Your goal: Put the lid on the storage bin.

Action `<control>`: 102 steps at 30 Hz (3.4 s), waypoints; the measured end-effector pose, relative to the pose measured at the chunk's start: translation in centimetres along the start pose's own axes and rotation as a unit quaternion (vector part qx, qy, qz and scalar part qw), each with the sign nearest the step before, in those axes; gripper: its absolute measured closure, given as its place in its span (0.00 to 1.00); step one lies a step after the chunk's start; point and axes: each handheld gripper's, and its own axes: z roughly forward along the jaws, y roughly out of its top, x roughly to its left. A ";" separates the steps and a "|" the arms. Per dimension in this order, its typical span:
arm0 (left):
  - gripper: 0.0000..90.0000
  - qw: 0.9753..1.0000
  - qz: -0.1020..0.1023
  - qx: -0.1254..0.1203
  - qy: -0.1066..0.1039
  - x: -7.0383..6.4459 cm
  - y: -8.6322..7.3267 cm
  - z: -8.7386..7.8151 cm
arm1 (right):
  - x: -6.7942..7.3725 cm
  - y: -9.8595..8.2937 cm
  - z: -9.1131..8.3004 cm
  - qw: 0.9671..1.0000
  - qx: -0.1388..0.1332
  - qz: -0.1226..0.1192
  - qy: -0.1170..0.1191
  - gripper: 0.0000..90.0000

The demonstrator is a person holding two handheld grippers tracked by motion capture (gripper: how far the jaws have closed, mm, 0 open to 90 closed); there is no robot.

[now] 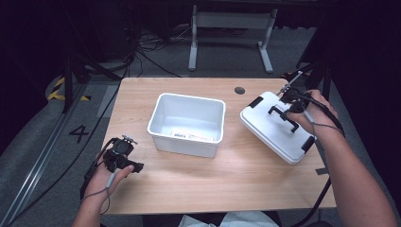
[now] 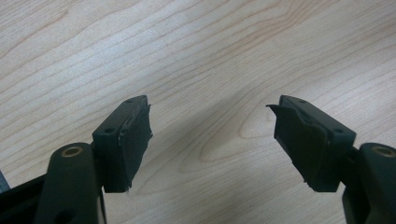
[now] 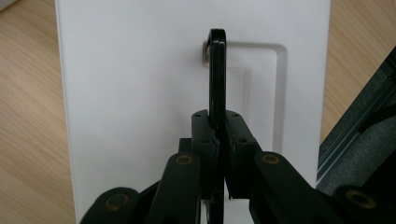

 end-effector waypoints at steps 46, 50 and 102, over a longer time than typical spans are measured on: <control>0.31 1.000 -0.019 -0.002 0.001 0.9 -1.1 -0.2 | 9.6 11.8 -8.7 0.984 -0.070 -0.166 -0.010 0.94; 0.31 1.000 -0.020 0.000 0.002 1.0 -0.7 0.0 | 10.9 13.1 -8.5 0.981 -0.071 -0.182 -0.005 0.94; 0.31 1.000 -0.017 0.009 -0.005 1.5 -0.4 0.7 | 21.1 22.7 -1.4 0.952 -0.037 -0.302 0.033 0.94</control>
